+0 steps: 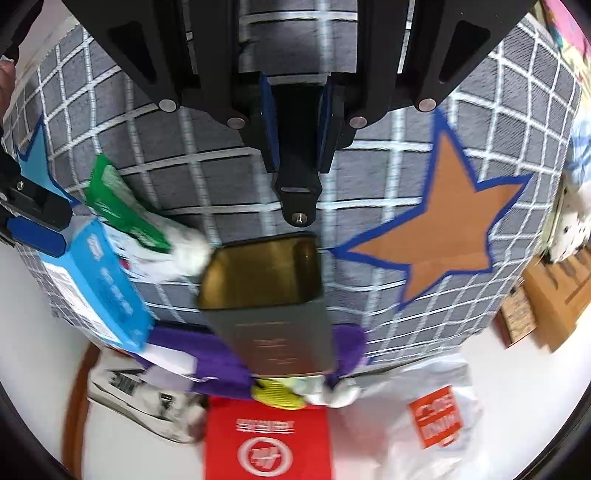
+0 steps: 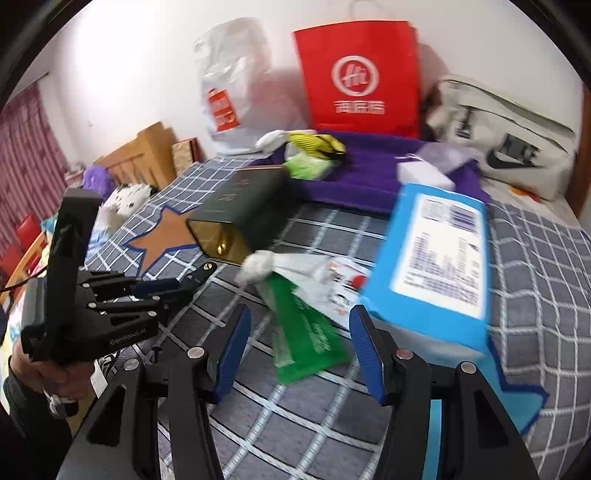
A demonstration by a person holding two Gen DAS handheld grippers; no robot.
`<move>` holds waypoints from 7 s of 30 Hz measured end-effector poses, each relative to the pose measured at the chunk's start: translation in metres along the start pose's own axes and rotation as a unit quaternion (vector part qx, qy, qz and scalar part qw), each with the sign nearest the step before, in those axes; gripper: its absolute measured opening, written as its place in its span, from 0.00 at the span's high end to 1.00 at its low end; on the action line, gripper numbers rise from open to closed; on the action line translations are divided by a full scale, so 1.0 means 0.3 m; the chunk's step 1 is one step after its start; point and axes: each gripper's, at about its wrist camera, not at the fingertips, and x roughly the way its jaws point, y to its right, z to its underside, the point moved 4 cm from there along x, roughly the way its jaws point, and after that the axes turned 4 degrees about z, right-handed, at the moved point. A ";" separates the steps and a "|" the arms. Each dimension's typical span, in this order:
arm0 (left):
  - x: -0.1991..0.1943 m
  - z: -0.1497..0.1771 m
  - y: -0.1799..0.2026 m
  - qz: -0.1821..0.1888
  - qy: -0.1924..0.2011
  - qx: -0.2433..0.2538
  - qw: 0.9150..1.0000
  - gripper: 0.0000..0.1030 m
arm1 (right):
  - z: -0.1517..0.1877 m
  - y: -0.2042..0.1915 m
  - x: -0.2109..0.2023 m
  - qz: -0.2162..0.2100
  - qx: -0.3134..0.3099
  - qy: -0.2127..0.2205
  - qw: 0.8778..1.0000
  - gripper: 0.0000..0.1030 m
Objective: Organize soft objects
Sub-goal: 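Grasp the crumpled white tissue with the right tool, then lift the white tissue with the right tool off the bedspread, then carry the white tissue in the right tool over the purple towel, then open the right tool to drop the tissue onto the towel, then move both tools back toward the green packet and white snack packet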
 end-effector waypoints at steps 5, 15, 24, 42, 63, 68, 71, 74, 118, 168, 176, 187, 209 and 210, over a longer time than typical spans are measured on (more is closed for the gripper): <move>0.010 0.017 -0.052 0.010 0.003 -0.013 1.000 0.81 | -0.054 -0.068 0.055 -0.006 -0.041 0.001 0.999 0.46; 0.021 0.015 -0.084 0.043 0.011 -0.031 0.999 0.81 | -0.116 -0.119 0.222 0.004 -0.100 -0.032 0.994 0.44; 0.020 0.016 -0.094 0.054 0.011 -0.036 0.998 0.81 | -0.095 -0.154 0.318 0.035 -0.145 -0.060 0.987 0.44; 0.008 0.022 -0.093 0.062 -0.001 -0.045 0.997 0.81 | -0.078 -0.146 0.158 -0.021 -0.082 -0.024 0.996 0.80; -0.027 0.059 -0.022 0.084 -0.008 -0.055 0.995 0.81 | 0.128 -0.020 0.039 -0.039 -0.006 -0.051 0.998 0.80; -0.022 0.061 0.000 0.092 -0.015 -0.051 0.994 0.80 | 0.188 -0.008 0.045 -0.073 0.011 -0.061 0.995 0.77; -0.012 0.063 0.012 0.093 -0.017 -0.048 0.994 0.80 | 0.197 0.018 0.031 -0.076 0.033 -0.061 0.995 0.81; -0.009 0.063 0.022 0.091 -0.015 -0.043 0.995 0.80 | 0.198 0.032 -0.011 -0.067 0.035 -0.048 0.996 0.81; -0.226 -0.381 0.038 0.090 0.078 -0.027 0.993 0.81 | -0.280 0.308 -0.197 0.047 0.050 0.048 0.996 0.81; 0.247 -0.737 -0.057 0.074 0.010 -0.065 0.995 0.81 | -0.491 0.658 0.392 0.076 0.080 -0.073 0.991 0.81; 0.330 -0.754 -0.040 0.072 -0.008 -0.062 0.995 0.81 | -0.492 0.666 0.434 0.071 0.077 -0.088 0.991 0.80; 0.354 -0.743 -0.039 0.093 -0.027 -0.072 0.993 0.80 | -0.518 0.651 0.416 0.053 0.069 -0.076 0.993 0.58; 0.100 -0.634 -0.012 0.105 -0.002 -0.076 0.992 0.58 | -0.506 0.477 0.122 0.066 0.036 -0.007 0.997 0.25; 0.083 -0.621 -0.002 0.108 0.001 -0.073 0.991 0.57 | -0.499 0.468 0.104 0.064 0.037 -0.004 0.997 0.25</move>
